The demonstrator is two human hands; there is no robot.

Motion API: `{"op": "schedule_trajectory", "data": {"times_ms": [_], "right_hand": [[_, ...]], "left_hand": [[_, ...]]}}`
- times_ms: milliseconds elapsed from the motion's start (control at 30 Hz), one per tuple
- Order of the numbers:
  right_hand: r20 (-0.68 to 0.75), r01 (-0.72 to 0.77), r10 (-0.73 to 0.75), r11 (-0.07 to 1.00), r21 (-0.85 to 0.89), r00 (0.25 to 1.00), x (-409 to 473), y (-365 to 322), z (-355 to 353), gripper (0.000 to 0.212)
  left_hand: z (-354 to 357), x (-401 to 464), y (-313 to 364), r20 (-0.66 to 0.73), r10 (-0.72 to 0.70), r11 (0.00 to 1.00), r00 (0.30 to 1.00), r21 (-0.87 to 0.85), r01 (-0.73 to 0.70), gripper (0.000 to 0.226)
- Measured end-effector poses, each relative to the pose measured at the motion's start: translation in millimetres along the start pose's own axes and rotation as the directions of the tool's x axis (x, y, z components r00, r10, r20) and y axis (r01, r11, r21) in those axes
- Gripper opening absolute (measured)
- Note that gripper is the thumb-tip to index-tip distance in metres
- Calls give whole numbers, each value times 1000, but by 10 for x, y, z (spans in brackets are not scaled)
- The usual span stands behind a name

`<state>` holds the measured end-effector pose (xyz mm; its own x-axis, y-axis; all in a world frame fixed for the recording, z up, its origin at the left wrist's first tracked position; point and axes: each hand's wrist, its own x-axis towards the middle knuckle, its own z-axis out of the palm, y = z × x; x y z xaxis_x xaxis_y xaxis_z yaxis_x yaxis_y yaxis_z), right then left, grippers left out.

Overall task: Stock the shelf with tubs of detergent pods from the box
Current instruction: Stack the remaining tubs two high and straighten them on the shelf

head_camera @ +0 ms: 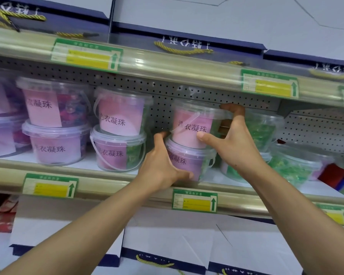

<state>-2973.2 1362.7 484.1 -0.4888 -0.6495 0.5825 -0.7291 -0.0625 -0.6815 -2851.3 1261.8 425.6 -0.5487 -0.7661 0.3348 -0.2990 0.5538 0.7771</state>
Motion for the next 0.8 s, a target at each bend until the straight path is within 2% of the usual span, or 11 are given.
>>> {"op": "schedule_trajectory", "data": {"times_ms": [300,433,500,567,667,733,800], "right_hand": [[-117,-27,12,992,-123,993,-9,-26,146,74],[-103,-26,13,991,-129,995,-42,-12,128,78],[-99,-50,41,995,-84,994,-80,51,93,83],[-90,-105,103,994,-16,991,-146,145,49,76],[64,-194,195,981,-16,979,-256,282,57,57],[152,-212,214,977,-27,965,-307,332,118,56],[154,-208,206,978,-2,966,-304,358,155,56]], "left_hand": [[131,-10,35,-133,3,998,991,70,7,99],[202,-30,28,-169,18,995,985,97,-1,101],[177,-15,14,-135,17,997,991,82,-6,106],[92,25,-8,-37,8,1000,999,17,-7,115],[-19,112,-68,126,7,999,992,-54,0,124],[-16,145,-78,157,11,998,988,-67,-1,124],[22,134,-59,128,27,997,991,-80,-17,119]]}}
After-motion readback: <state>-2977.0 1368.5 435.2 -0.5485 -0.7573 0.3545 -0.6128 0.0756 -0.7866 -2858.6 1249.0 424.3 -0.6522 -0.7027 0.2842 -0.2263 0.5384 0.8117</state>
